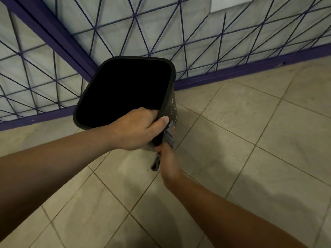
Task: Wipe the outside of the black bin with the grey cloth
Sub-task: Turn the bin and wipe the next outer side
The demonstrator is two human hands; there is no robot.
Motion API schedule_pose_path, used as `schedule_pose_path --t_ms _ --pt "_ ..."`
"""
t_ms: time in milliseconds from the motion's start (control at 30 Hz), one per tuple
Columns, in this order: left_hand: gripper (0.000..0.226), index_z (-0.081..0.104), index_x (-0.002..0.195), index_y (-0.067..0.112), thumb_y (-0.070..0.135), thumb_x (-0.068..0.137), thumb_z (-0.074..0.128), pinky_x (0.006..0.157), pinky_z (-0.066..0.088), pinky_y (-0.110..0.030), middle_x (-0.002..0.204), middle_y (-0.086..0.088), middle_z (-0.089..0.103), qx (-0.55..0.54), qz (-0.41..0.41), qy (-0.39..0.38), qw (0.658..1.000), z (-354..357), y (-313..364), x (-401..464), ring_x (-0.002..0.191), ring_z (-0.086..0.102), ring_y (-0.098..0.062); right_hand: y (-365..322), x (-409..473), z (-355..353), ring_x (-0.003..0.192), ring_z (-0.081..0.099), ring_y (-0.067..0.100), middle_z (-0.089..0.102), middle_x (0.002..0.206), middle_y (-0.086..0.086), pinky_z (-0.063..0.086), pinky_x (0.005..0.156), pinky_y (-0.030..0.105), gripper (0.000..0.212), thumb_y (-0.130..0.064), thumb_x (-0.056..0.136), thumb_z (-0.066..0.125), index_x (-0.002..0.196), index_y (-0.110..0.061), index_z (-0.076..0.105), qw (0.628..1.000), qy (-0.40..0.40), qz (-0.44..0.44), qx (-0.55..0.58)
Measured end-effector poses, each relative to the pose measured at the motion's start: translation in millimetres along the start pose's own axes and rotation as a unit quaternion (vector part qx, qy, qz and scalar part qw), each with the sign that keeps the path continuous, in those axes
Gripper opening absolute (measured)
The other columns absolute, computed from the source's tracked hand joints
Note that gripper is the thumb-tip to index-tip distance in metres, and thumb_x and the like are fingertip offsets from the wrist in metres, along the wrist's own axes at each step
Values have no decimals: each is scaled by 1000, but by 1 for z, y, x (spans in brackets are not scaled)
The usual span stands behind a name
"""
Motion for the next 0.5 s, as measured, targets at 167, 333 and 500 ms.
schedule_pose_path --t_ms 167,333,500 --pt "64 64 88 14 64 87 24 74 54 -46 78 -5 68 -14 -3 -3 1000 0 -4 0 75 66 -18 -22 6 6 160 25 12 30 172 -4 24 131 42 94 -85 86 41 164 -35 27 992 20 -74 98" --pt "61 64 85 15 62 88 26 70 53 -46 74 -4 67 -18 3 -3 1000 1 -3 0 70 65 -16 -38 -11 19 150 42 10 49 161 -5 39 122 35 91 -90 84 30 158 -38 41 986 48 -74 145" --pt "64 66 92 15 64 88 25 76 54 -46 81 -4 70 -36 -3 -9 999 2 -5 1 78 67 -17 -54 -4 13 149 48 19 54 158 4 35 127 43 94 -83 87 22 158 -26 44 965 34 -78 247"
Point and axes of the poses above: each hand's wrist, its own x-axis towards the middle knuckle, its own z-axis out of the palm, y = z × x, the point moved 8 cm from there along x, towards the middle knuckle
